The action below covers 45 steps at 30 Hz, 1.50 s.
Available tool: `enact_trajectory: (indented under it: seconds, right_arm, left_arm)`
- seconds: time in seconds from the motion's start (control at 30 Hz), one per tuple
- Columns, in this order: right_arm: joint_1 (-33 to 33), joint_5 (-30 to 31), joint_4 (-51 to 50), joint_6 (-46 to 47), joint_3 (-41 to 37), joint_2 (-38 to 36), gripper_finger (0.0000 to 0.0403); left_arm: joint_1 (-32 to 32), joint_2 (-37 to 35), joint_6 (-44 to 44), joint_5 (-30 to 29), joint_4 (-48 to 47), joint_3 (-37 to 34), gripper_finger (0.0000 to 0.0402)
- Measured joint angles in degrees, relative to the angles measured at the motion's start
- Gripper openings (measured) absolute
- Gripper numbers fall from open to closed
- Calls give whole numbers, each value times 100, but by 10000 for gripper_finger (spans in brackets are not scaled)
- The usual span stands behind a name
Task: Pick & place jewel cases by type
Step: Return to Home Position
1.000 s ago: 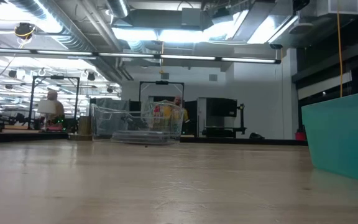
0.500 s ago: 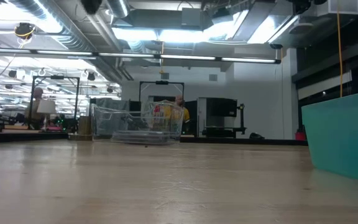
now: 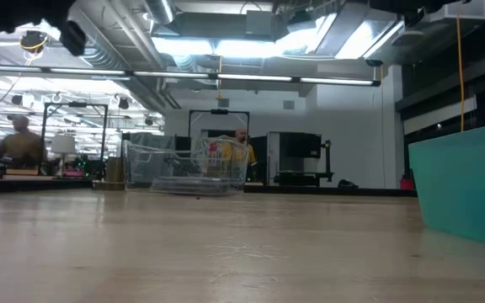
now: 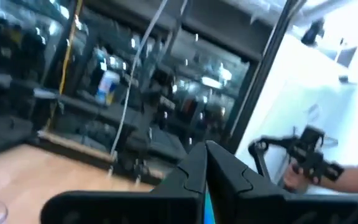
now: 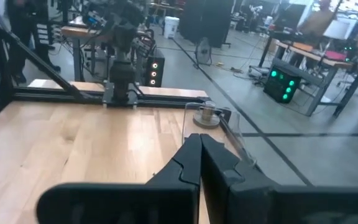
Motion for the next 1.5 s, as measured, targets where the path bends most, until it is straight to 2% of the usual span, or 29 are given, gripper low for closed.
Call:
enact_trajectory:
  seconds: [0.03, 0.27, 0.4, 0.5, 0.6, 0.67, 0.8, 0.93, 1.03, 1.17, 1.27, 1.5]
  right_arm:
    - [0, 18, -19, 29, 0, -1, 7]
    - [-15, 38, -139, 101, 0, -38, 7]
    - [-48, 37, -161, 265, 0, -48, 7]
    - [-59, 37, -171, 284, 0, -52, 7]
    - [-59, 34, -183, 262, 0, -50, 7]
    - [-59, 33, -183, 258, 0, -52, 7]
    - [-61, 28, -212, 245, 0, -52, 7]
    - [-61, 25, -245, 152, 0, -52, 7]
    - [-61, 24, -265, 154, 0, -52, 7]
    - [-63, 23, -273, 149, 0, -52, 7]
    - [-63, 24, -273, 159, 0, -52, 7]
    - [-63, 22, -271, 175, 0, -51, 7]
  left_arm:
    - [-23, -173, 15, -75, -44, -74, 2]
    - [-176, -112, 644, -267, -239, -383, 3]
    - [-196, -166, 710, -75, -192, -536, 2]
    - [-203, -106, 877, -52, -842, -674, 3]
    - [-193, -116, 1203, -582, -1940, -705, 2]
    - [-189, 6, 1285, -873, -2166, -658, 1]
    - [-194, 102, 1087, -1159, -1983, -631, 3]
    - [-193, 134, 193, -1319, -2329, -624, 2]
    - [-193, 197, 166, -1318, -2312, -622, 2]
    - [-227, 157, 1249, -1123, -2212, -628, 3]
    - [-297, 70, 1794, -1168, -1800, -628, 1]
    - [-387, -162, 2056, -1529, -812, -1073, 2]
